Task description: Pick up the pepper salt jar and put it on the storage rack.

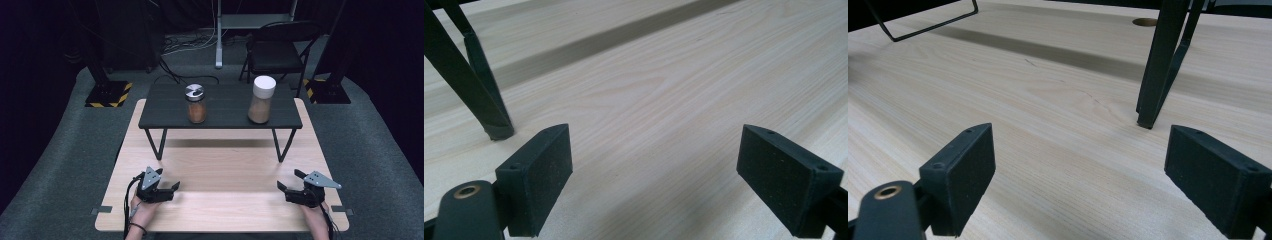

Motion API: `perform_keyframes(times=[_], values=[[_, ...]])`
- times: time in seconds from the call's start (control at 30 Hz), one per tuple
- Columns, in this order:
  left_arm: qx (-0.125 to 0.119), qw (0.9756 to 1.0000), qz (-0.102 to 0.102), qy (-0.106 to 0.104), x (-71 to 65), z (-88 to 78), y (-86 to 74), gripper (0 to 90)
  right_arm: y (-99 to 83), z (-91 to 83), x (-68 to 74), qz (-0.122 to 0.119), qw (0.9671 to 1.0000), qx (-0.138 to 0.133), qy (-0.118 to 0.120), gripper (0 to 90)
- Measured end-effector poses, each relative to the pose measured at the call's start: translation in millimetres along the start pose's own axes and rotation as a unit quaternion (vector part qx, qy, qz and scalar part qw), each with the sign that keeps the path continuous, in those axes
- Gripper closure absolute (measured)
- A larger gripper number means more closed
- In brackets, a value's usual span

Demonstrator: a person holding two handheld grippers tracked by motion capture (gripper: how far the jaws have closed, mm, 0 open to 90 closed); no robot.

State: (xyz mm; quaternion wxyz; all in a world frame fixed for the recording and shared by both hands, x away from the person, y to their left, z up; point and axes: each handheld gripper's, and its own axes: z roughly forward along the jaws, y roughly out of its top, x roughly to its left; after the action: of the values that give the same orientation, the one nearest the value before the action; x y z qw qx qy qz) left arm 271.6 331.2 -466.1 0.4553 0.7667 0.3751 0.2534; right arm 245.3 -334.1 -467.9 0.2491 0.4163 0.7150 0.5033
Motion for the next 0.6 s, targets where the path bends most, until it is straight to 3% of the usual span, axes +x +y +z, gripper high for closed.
perform_keyframes(times=[0.6], values=[[0.0,1.0,0.0,0.0,-0.2,0.1,0.0,13.9,0.2,0.8,0.5,0.0,1.0,0.002,0.001,11.7]])
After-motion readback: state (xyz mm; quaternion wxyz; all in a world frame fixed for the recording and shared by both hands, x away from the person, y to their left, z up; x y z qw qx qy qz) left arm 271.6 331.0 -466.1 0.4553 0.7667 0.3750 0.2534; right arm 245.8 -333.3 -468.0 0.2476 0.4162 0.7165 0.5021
